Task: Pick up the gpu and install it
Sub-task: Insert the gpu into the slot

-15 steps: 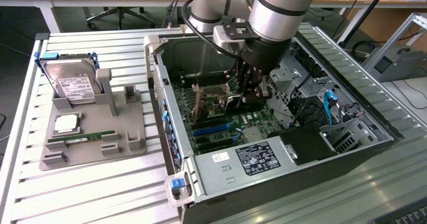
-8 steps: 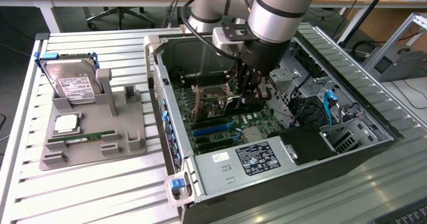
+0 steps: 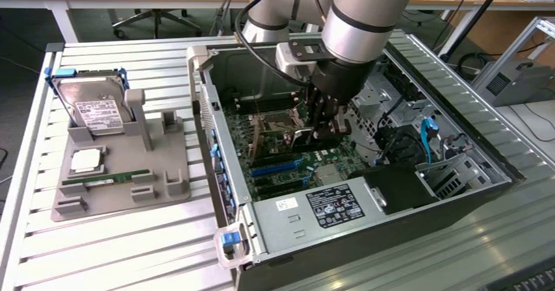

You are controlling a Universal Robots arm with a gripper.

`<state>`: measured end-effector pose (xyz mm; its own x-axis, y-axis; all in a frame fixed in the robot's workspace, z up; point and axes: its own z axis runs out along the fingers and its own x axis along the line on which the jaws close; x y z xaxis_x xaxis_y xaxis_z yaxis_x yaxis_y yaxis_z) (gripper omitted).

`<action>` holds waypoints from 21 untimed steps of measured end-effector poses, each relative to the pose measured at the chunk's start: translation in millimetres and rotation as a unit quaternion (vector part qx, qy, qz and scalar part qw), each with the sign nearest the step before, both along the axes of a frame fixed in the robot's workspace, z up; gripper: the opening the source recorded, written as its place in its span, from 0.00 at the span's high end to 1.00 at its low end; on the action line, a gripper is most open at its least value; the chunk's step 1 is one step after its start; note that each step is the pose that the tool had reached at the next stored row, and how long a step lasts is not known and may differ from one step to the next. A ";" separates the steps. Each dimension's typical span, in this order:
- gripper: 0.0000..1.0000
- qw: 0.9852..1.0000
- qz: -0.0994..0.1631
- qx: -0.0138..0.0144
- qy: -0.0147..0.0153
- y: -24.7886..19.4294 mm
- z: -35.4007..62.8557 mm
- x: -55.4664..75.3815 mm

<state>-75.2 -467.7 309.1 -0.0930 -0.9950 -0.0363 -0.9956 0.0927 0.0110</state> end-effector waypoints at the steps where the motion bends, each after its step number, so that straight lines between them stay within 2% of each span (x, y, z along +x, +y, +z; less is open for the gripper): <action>1: 0.73 1.000 0.000 0.001 0.000 -1.3 0.0 0.0; 3: 0.73 1.000 0.000 0.002 0.000 -2.3 0.0 -0.1; 7: 0.73 1.000 0.000 0.002 0.000 -2.3 0.1 -0.4; 10: 0.73 1.000 0.000 0.002 -0.001 -2.3 -0.1 -4.5; 21: 0.73 1.000 0.011 0.002 -0.001 -2.5 -2.4 -6.1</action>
<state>-81.3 -470.2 306.7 -0.0712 -0.9966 -0.0414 -0.9974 0.0708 0.0093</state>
